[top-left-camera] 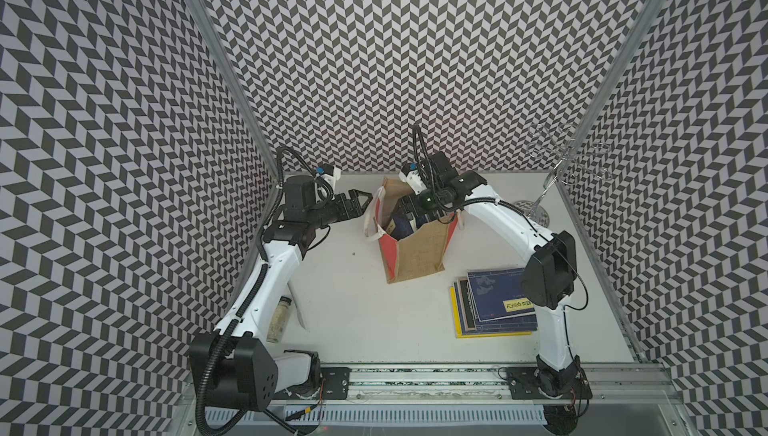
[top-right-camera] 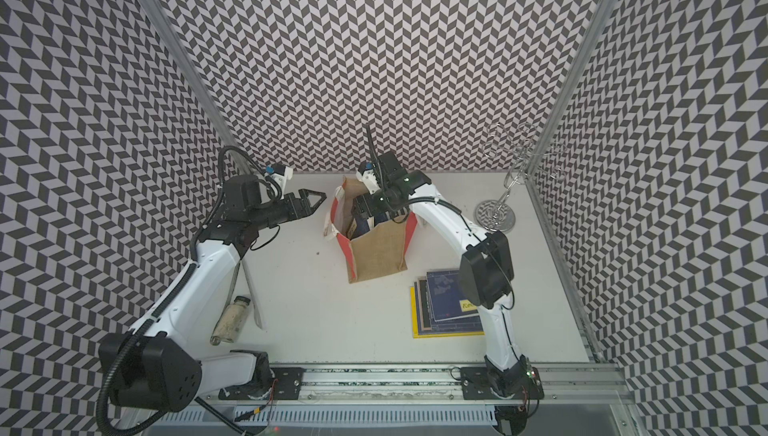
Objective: Put the books into the canvas bag
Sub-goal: Adjust the book in the canvas bag.
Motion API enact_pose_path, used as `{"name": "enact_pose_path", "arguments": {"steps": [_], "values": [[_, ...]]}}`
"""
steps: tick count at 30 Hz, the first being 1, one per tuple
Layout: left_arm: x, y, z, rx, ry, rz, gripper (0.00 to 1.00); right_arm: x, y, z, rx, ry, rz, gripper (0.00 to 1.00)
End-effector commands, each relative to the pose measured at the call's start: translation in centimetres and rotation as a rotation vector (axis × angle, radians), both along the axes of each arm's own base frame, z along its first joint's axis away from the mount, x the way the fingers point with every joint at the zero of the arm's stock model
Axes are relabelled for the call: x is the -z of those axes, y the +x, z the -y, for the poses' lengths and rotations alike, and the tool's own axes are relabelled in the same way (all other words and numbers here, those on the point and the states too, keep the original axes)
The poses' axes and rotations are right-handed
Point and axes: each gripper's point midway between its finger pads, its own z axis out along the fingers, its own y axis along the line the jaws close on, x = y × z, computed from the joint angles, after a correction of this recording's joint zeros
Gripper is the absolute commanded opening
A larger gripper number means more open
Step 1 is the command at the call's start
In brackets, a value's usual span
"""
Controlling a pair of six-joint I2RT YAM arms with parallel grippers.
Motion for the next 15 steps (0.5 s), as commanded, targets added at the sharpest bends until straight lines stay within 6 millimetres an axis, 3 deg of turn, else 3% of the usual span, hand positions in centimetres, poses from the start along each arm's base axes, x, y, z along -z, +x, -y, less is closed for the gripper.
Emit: {"name": "enact_pose_path", "arguments": {"steps": [1,5,9,15], "values": [[-0.9,-0.1,-0.2,-0.001,-0.002,0.036,0.91,-1.4,-0.1,-1.0,-0.049,0.055,0.036,0.82],[-0.8,-0.1,-0.2,-0.001,-0.001,0.033,0.91,-2.0,-1.0,-1.9,-0.099,0.104,0.019,0.82],[-0.8,-0.1,0.0,0.006,-0.004,0.034,0.91,-3.5,-3.2,-4.0,-0.189,0.174,0.030,0.82],[0.3,-0.1,-0.8,-0.045,0.034,0.000,0.91,-2.5,-4.7,-7.2,-0.235,0.205,0.012,0.82]]}}
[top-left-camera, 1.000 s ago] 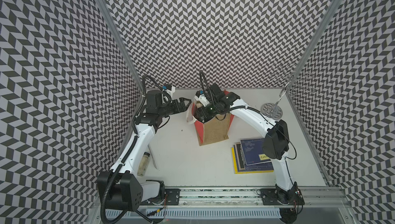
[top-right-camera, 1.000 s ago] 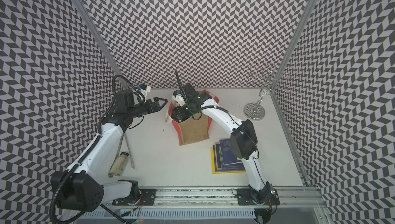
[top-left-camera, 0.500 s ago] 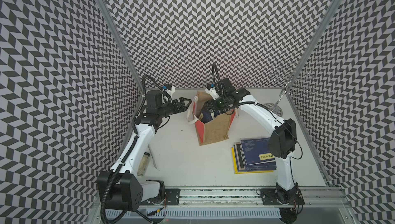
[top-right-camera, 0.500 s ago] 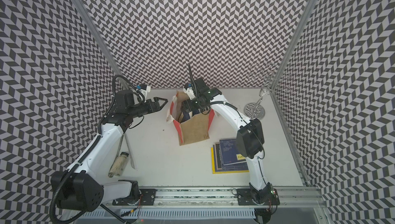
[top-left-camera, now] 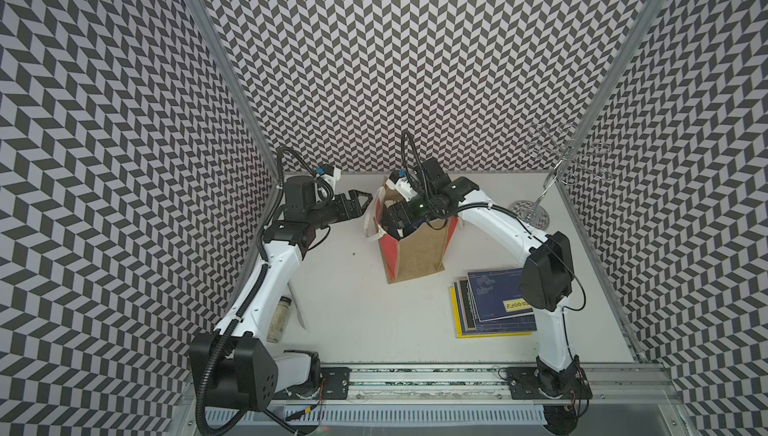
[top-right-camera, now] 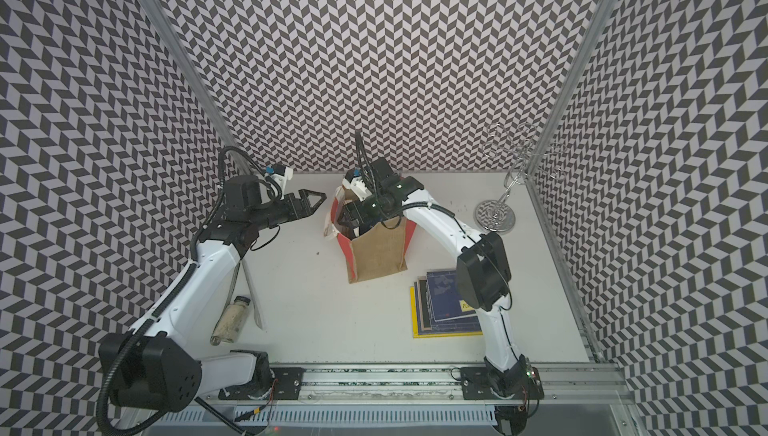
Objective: Put the books into the canvas bag
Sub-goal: Adjust the book in the canvas bag.
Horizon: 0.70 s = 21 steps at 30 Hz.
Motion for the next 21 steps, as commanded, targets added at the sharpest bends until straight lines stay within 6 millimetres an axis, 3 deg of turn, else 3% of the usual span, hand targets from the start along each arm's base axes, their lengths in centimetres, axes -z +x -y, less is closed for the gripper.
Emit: {"name": "enact_pose_path", "arguments": {"steps": [1,5,9,15,21], "values": [[0.8,-0.1,-1.4,-0.073,0.048,-0.017,0.91,-2.0,-1.1,-3.3,-0.064,0.078,0.053,0.82],[3.6,-0.4,-4.2,-0.185,0.071,-0.105,0.90,-1.5,-2.7,-6.8,-0.058,0.020,0.086,0.82],[4.9,-0.7,-6.2,-0.238,0.058,-0.143,0.90,0.6,-2.9,-8.6,-0.015,-0.076,0.105,0.82],[4.2,-1.0,-4.9,-0.160,0.021,-0.112,0.88,1.9,-3.5,-9.2,-0.025,-0.090,0.092,0.83],[5.1,-1.4,-4.9,-0.165,0.038,-0.132,0.87,4.1,-3.6,-10.4,-0.043,-0.122,0.060,0.83]]}}
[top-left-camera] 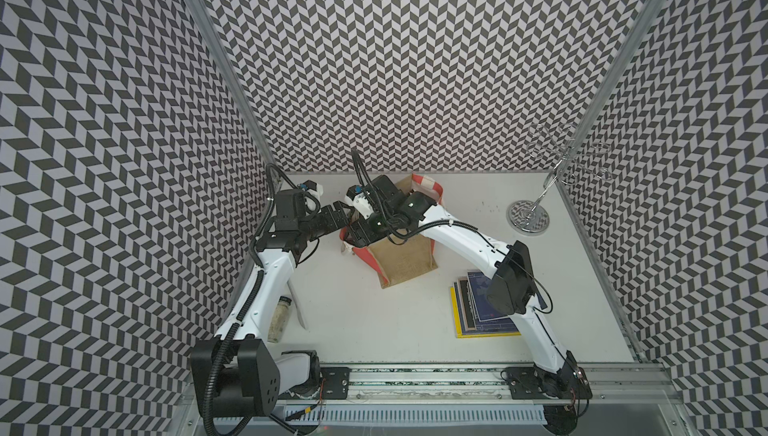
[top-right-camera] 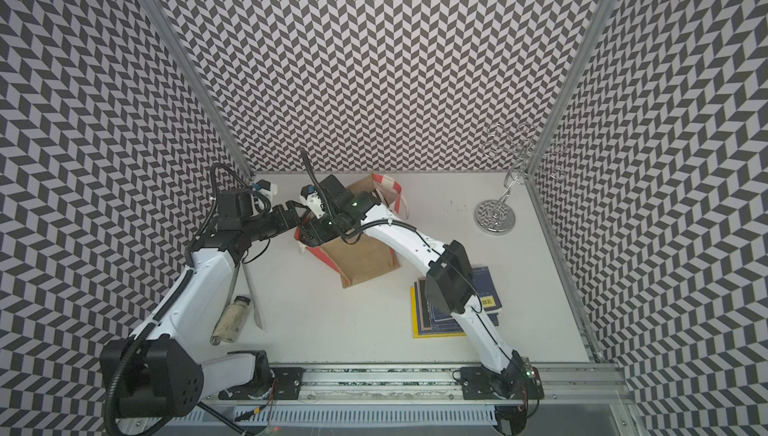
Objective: Put the books into the canvas bag
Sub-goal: Adjust the book in the canvas bag.
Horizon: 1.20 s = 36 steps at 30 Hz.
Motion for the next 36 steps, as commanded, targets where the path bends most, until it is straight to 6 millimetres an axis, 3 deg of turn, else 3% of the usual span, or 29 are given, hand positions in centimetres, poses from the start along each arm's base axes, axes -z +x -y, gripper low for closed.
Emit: {"name": "enact_pose_path", "arguments": {"steps": [1,5,9,12,17,21,28,36], "values": [[0.0,-0.8,0.3,0.021,0.001,0.012,0.86,2.6,-0.6,-1.1,-0.021,-0.031,-0.034,0.83],[0.2,-1.1,0.4,0.028,0.002,0.009,0.80,1.2,-0.8,-0.8,-0.015,0.025,-0.008,0.83],[0.4,-1.3,0.7,0.043,0.001,0.007,0.68,-0.8,-0.9,-0.1,-0.012,0.085,0.008,0.83],[1.4,-1.4,0.3,0.022,0.018,-0.017,0.46,-2.2,-1.0,0.5,-0.013,0.109,0.028,0.83],[3.2,-1.5,-0.5,-0.025,0.044,-0.069,0.00,-3.6,-0.6,1.7,0.012,0.130,0.051,0.83],[4.0,-1.8,-1.6,-0.077,0.067,-0.094,0.00,-4.2,0.6,3.0,0.057,0.117,0.061,0.83],[5.6,-2.3,-2.5,-0.111,0.080,-0.129,0.00,-6.9,3.0,6.7,0.121,0.147,0.094,0.83],[6.5,-2.5,-2.9,-0.125,0.080,-0.146,0.00,-12.6,5.0,13.1,0.281,0.152,0.236,0.83]]}}
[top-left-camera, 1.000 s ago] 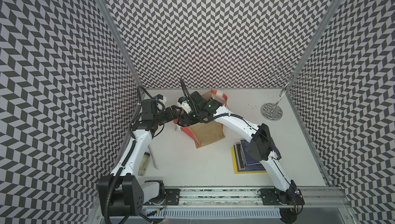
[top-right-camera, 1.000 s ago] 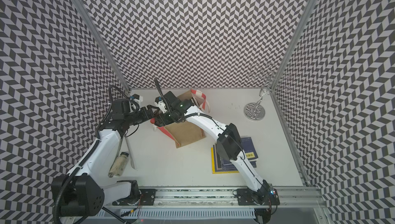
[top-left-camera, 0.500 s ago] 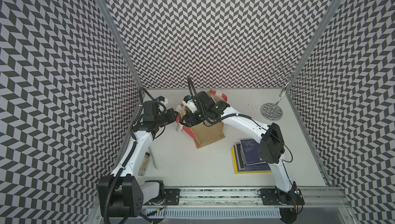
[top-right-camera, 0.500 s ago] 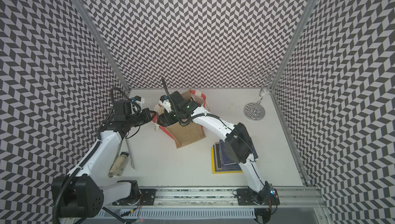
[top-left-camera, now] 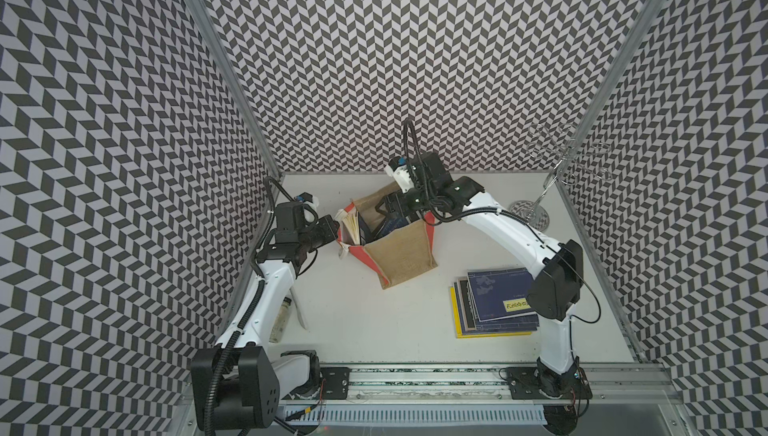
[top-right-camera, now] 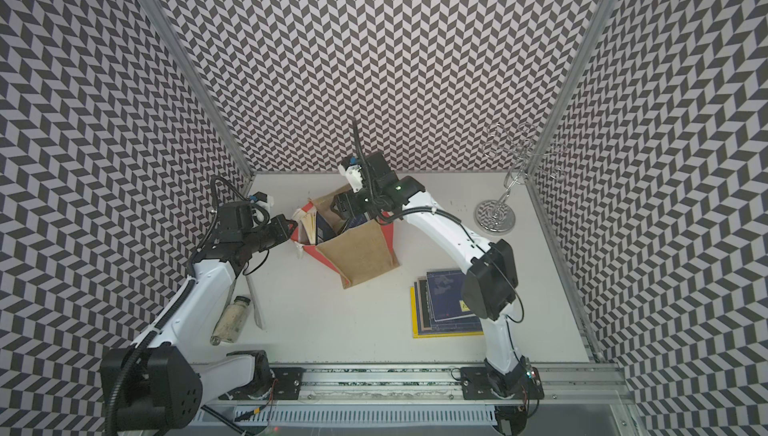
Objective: Put the books into the canvas bag
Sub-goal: Adjust the book in the canvas bag.
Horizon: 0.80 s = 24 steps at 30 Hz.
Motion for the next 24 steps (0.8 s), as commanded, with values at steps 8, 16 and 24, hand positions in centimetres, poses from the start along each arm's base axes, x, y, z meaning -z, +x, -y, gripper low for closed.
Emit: {"name": "enact_pose_path", "arguments": {"steps": [8,16,24], "values": [[3.1,-1.2,-0.9,-0.032,0.012,-0.105,0.00,-2.9,3.3,10.4,0.334,-0.133,0.143,0.86],[2.7,-1.1,-0.7,-0.021,0.002,-0.093,0.00,1.6,4.6,11.2,0.348,-0.220,0.080,0.83],[1.1,-0.5,-0.2,0.001,-0.027,-0.051,0.00,2.8,4.9,10.3,0.308,-0.217,0.027,0.23]]}}
